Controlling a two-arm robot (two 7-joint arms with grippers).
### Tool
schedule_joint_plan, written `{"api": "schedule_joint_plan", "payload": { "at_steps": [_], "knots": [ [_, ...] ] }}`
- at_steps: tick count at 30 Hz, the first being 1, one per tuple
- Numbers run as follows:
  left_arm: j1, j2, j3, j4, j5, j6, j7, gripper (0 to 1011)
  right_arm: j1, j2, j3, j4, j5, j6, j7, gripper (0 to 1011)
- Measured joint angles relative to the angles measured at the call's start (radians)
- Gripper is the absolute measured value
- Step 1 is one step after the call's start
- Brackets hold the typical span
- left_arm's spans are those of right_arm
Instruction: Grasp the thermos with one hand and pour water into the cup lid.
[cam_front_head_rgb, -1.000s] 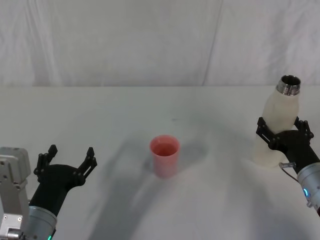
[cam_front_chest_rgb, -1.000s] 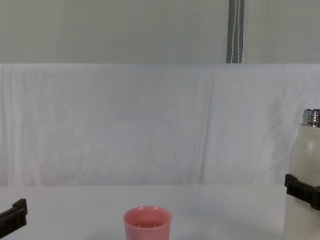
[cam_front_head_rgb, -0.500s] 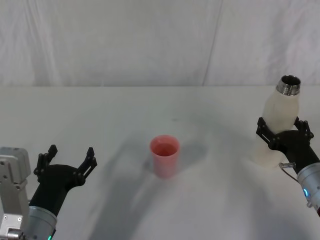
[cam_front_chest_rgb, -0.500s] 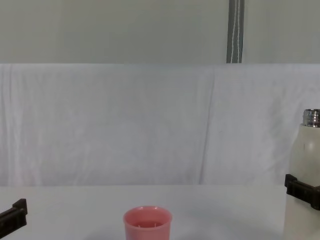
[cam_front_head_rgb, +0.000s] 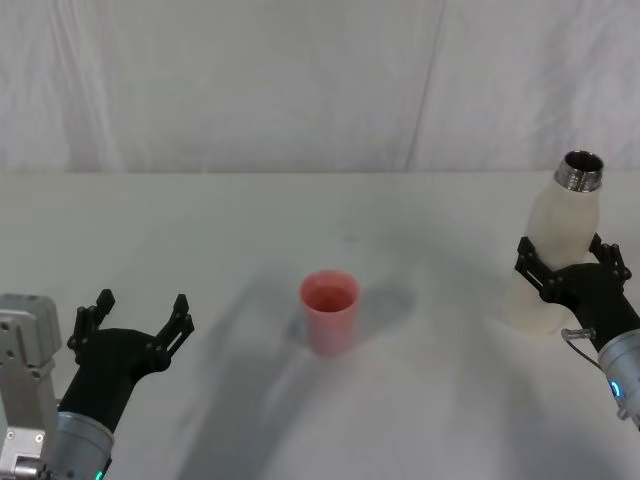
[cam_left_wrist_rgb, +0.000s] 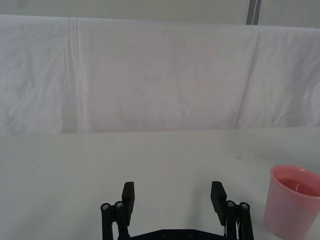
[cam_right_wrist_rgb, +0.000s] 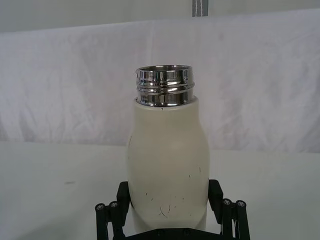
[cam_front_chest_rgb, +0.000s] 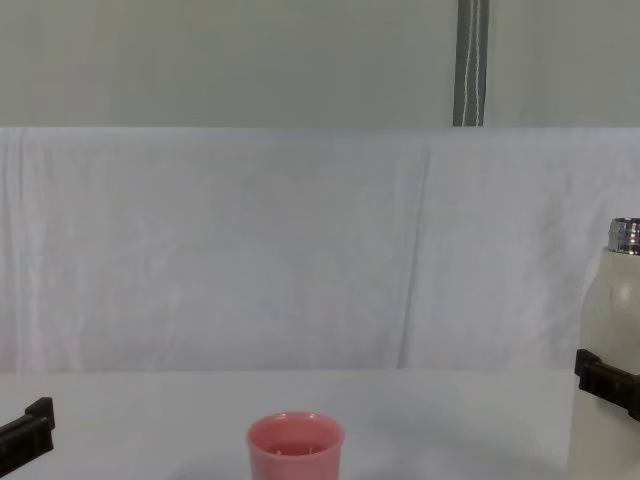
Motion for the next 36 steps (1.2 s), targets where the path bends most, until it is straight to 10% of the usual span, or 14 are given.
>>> {"api": "schedule_joint_plan", "payload": {
  "at_steps": [36],
  "knots": [
    [0.000, 0.000, 0.000, 0.000, 0.000, 0.000, 0.000, 1001, -0.053, 0.010, 0.004, -0.071, -0.001, 0.024, -0.015, 1001]
  ]
}}
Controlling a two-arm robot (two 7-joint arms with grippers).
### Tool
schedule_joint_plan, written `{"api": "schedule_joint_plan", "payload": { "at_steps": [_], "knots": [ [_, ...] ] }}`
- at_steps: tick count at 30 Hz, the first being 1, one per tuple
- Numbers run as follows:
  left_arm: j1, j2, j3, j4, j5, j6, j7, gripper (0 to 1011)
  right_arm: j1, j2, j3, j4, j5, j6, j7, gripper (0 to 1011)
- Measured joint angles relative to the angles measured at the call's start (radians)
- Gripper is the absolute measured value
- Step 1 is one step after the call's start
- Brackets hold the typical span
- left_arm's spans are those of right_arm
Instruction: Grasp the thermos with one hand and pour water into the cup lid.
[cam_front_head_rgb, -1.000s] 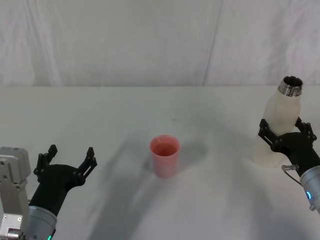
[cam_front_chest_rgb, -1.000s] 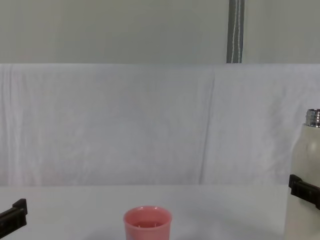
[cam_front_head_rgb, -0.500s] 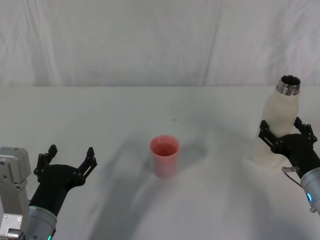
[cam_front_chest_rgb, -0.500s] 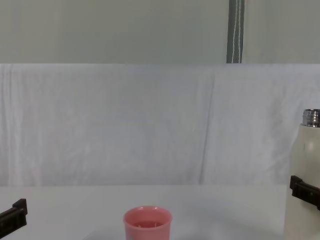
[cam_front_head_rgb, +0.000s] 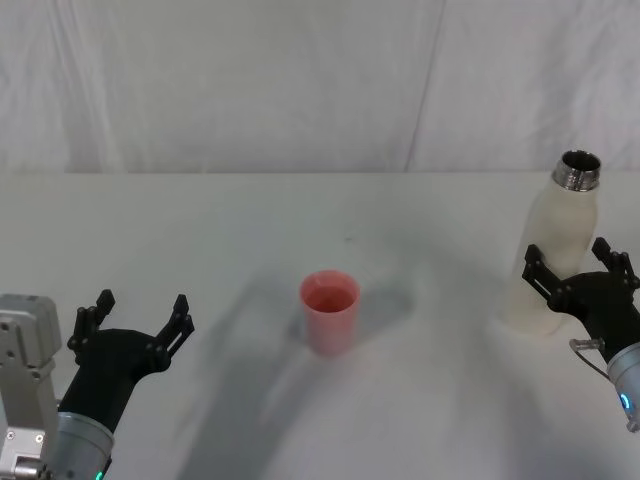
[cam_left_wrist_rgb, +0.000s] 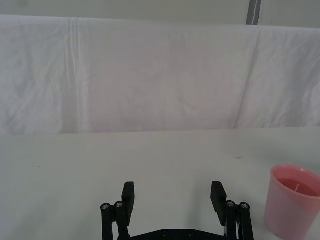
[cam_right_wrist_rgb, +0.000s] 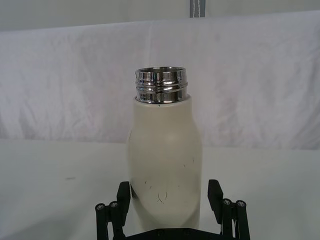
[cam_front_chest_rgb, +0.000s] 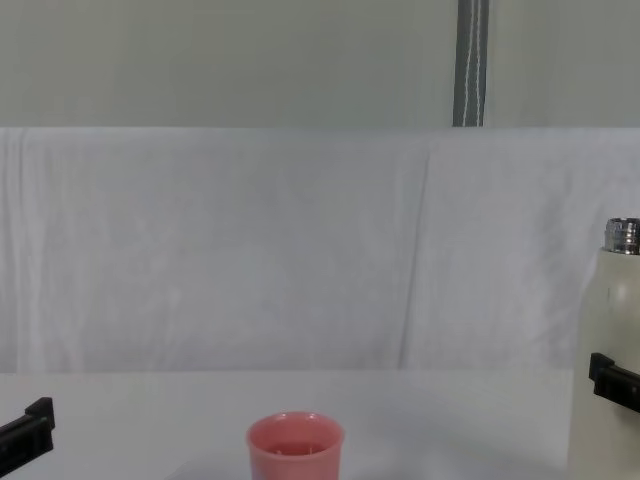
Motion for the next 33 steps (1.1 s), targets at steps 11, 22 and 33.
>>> {"api": "schedule_joint_plan", "payload": {
  "at_steps": [11, 22, 33],
  "knots": [
    [0.000, 0.000, 0.000, 0.000, 0.000, 0.000, 0.000, 1001, -0.044, 0.003, 0.007, -0.045, 0.000, 0.003, -0.002, 1001],
    [0.000, 0.000, 0.000, 0.000, 0.000, 0.000, 0.000, 1001, -0.103, 0.031, 0.015, -0.101, 0.018, 0.006, 0.026, 1001],
    [0.000, 0.000, 0.000, 0.000, 0.000, 0.000, 0.000, 1001, -0.140, 0.067, 0.008, -0.129, 0.037, -0.008, 0.063, 1001]
  ]
}}
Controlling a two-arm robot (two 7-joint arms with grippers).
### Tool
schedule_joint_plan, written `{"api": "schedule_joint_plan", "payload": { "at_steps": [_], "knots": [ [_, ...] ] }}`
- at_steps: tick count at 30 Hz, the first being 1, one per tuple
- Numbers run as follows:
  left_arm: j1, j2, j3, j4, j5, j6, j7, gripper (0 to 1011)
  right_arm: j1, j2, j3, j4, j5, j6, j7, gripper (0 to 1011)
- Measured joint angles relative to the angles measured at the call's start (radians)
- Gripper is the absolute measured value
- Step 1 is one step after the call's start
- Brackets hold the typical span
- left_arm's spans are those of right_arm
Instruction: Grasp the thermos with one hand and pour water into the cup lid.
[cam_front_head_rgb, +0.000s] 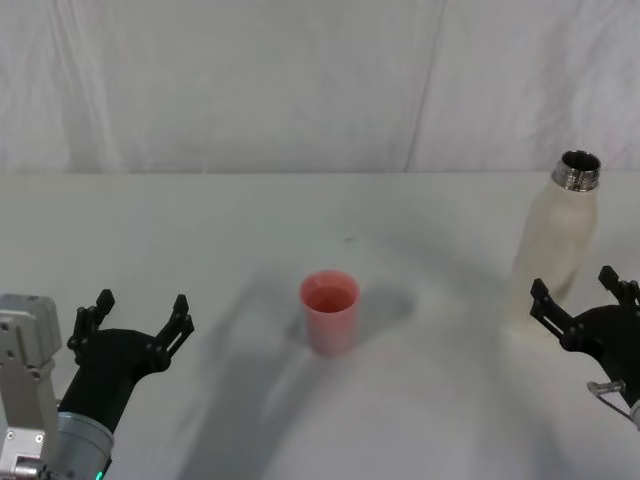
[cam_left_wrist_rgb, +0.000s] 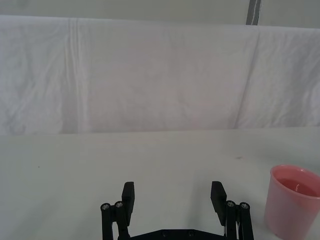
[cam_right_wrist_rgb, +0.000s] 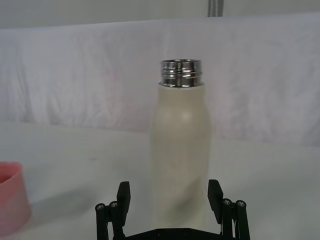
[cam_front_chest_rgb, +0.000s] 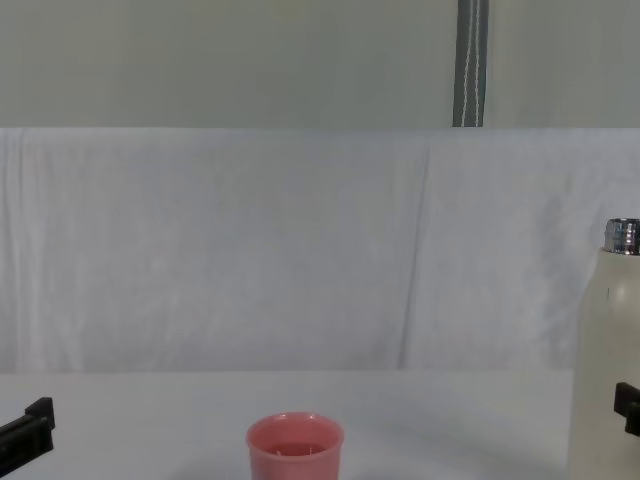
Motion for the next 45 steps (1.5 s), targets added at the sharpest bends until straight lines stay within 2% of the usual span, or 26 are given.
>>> {"api": "schedule_joint_plan", "payload": {
  "at_steps": [21, 31, 45],
  "knots": [
    [0.000, 0.000, 0.000, 0.000, 0.000, 0.000, 0.000, 1001, 0.012, 0.032, -0.064, 0.025, 0.028, -0.013, 0.047, 1001],
    [0.000, 0.000, 0.000, 0.000, 0.000, 0.000, 0.000, 1001, 0.032, 0.042, -0.103, 0.055, 0.040, -0.019, 0.069, 1001],
    [0.000, 0.000, 0.000, 0.000, 0.000, 0.000, 0.000, 1001, 0.059, 0.053, -0.137, 0.097, 0.047, -0.027, 0.084, 1001]
  ]
}}
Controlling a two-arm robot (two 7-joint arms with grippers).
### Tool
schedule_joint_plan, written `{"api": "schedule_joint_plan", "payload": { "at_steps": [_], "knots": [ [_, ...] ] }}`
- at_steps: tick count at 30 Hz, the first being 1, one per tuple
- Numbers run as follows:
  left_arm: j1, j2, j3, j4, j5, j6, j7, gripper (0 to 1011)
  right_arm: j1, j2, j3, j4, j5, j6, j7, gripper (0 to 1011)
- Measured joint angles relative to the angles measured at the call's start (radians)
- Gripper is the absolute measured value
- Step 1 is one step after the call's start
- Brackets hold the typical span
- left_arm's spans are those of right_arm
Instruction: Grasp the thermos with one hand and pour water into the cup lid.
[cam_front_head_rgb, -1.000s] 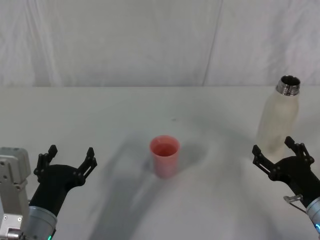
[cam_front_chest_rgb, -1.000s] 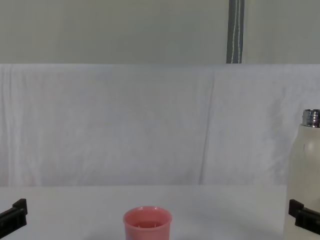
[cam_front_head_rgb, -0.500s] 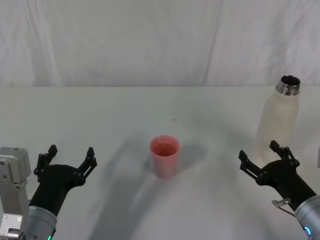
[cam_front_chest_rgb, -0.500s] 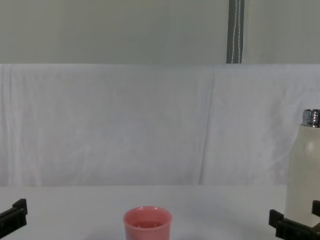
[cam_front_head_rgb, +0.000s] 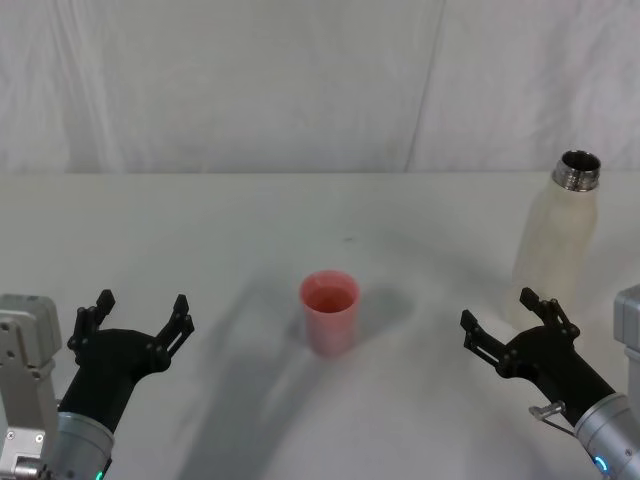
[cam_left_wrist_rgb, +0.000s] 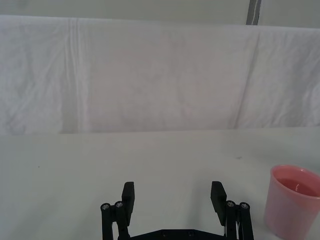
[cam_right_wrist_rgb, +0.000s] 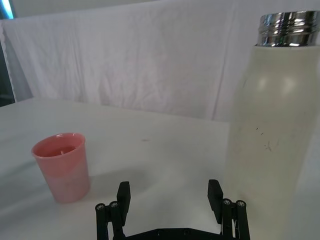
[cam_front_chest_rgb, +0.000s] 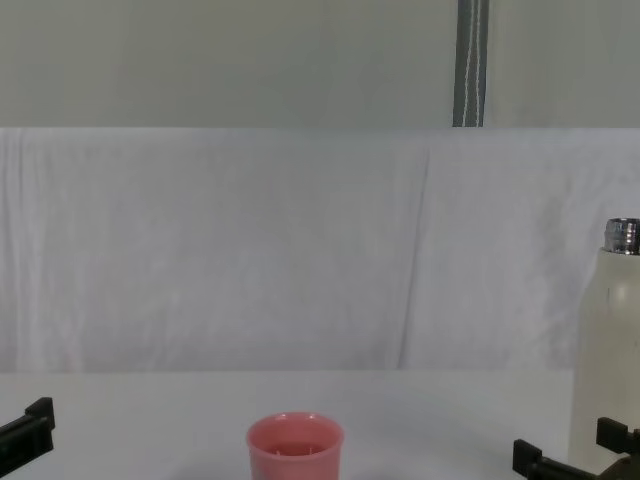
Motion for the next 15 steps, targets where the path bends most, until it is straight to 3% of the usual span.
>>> {"api": "schedule_joint_plan", "payload": {
  "at_steps": [15],
  "knots": [
    [0.000, 0.000, 0.000, 0.000, 0.000, 0.000, 0.000, 1001, 0.011, -0.002, -0.013, 0.032, 0.001, -0.012, -0.003, 1001]
  ]
}}
